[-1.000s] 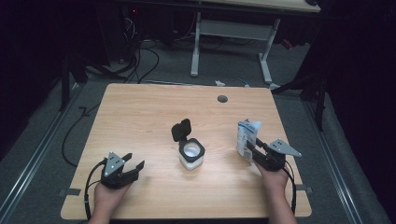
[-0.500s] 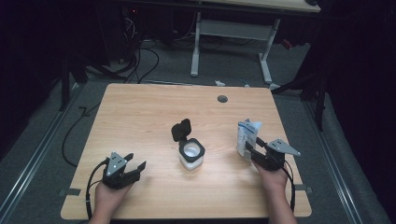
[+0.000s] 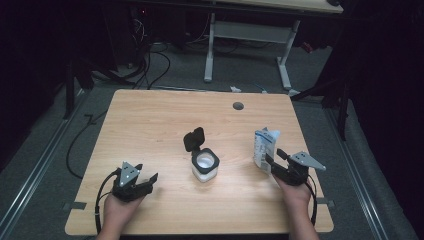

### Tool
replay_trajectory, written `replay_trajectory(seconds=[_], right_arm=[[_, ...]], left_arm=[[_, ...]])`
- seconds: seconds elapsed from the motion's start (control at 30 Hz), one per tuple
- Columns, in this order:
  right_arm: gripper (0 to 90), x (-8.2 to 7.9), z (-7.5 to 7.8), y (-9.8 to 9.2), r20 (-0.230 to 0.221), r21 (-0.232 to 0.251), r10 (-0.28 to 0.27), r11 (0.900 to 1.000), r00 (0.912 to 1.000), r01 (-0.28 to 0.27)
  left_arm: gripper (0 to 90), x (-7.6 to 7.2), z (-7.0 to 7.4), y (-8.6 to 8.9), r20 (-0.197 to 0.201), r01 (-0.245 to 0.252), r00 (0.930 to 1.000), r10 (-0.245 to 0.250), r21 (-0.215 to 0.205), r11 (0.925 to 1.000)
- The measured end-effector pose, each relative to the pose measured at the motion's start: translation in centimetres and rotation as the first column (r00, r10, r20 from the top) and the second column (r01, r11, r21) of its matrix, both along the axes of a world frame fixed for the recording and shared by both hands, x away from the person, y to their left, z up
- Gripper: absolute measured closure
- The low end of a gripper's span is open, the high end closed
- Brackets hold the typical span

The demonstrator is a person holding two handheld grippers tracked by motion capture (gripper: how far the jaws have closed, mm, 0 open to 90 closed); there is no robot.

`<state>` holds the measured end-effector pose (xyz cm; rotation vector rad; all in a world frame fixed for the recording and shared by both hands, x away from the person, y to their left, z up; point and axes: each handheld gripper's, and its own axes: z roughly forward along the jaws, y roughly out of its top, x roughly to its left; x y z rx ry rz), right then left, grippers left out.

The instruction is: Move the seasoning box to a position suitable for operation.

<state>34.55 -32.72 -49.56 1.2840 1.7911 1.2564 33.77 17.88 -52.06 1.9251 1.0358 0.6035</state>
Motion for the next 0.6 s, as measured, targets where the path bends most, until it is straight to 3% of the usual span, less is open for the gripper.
replay_trajectory(seconds=[0.4, 0.6], right_arm=[[44.1, -1.6, 0.0, -0.5, 0.006, 0.006, -0.003, 1.0, 1.0, 0.003], [43.2, -3.1, 0.0, -0.4, 0.013, -0.031, -0.016, 0.999, 0.9998, 0.017]], left_arm=[[32.5, 0.7, -0.1, -0.2, -0.03, -0.011, 0.9995, 0.01, -0.026, 0.9996], [29.6, 0.8, -0.2, -0.5, -0.032, -0.005, 0.9995, 0.004, -0.022, 0.9997]])
